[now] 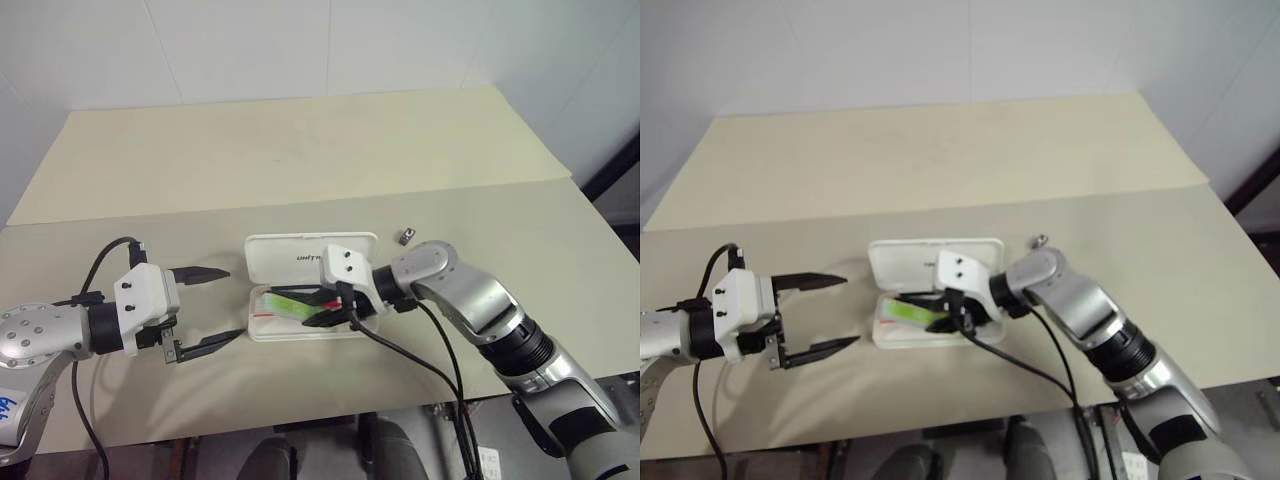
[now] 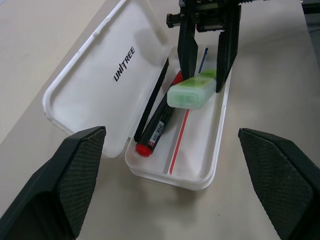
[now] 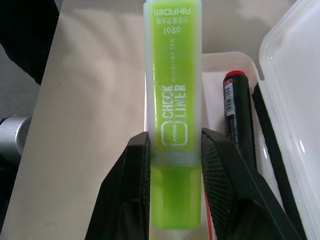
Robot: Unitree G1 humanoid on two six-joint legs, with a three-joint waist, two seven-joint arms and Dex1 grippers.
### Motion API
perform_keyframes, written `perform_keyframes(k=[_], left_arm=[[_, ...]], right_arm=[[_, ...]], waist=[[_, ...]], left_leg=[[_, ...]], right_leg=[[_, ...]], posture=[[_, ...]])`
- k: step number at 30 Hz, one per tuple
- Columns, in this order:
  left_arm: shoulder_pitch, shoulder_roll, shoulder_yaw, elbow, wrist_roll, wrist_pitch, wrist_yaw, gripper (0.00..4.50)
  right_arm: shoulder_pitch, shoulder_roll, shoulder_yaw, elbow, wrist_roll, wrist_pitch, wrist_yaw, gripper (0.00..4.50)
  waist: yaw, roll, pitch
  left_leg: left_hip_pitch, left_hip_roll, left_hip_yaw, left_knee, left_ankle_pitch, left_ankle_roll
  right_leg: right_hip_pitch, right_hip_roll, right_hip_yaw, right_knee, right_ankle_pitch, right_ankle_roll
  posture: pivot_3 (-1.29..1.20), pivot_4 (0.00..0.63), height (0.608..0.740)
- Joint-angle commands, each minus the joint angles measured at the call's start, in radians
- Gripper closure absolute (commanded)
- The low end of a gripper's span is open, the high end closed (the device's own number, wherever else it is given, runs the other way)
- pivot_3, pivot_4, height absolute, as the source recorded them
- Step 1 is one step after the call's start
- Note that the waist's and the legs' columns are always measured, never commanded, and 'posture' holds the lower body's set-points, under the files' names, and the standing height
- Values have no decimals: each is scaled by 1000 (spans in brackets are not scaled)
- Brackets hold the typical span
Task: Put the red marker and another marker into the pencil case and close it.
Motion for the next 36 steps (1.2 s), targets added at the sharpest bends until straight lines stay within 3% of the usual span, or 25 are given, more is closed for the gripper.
perform_keyframes(k=[1,7,13,18,30,33,36], left_arm=[[6,6,15,-39,-7,-8,10,0],[0,8,14,-35,-7,-8,13,0],[-10,9,6,-26,-4,-13,14,0],[-20,8,-3,-16,-1,-18,12,0],[-86,4,-66,51,14,-57,-10,0],[-105,4,-82,67,17,-64,-17,0],[-139,2,-104,89,22,-68,-16,0]], right_arm=[[-12,5,1,-11,1,2,15,2028],[-11,13,-1,1,-17,-13,7,6],[-12,17,-14,9,-25,-23,11,6],[-61,-5,-97,35,16,12,24,6],[-13,-266,-290,-160,298,306,162,6],[54,-384,-303,-206,353,308,248,6],[114,-463,-282,-133,280,203,269,6]], waist=[[0,0,0],[0,0,0],[0,0,0],[0,0,0],[4,0,0],[6,0,0],[7,0,0]], left_leg=[[0,0,0,0,0,0],[0,0,0,0,0,0],[0,0,0,0,0,0],[0,0,0,0,0,0],[-1,1,0,-1,-1,0],[-1,1,1,-1,-2,0],[0,1,6,0,-2,1]], right_leg=[[0,0,0,0,0,0],[0,0,0,0,0,0],[0,0,0,0,0,0],[0,0,0,0,0,0],[-1,0,-3,0,0,-1],[-1,0,-3,-1,0,-1],[0,0,-3,-1,0,-1]], posture=[[0,150,740],[0,150,740],[0,150,740],[0,150,740],[0,150,740],[0,150,740],[0,150,740]])
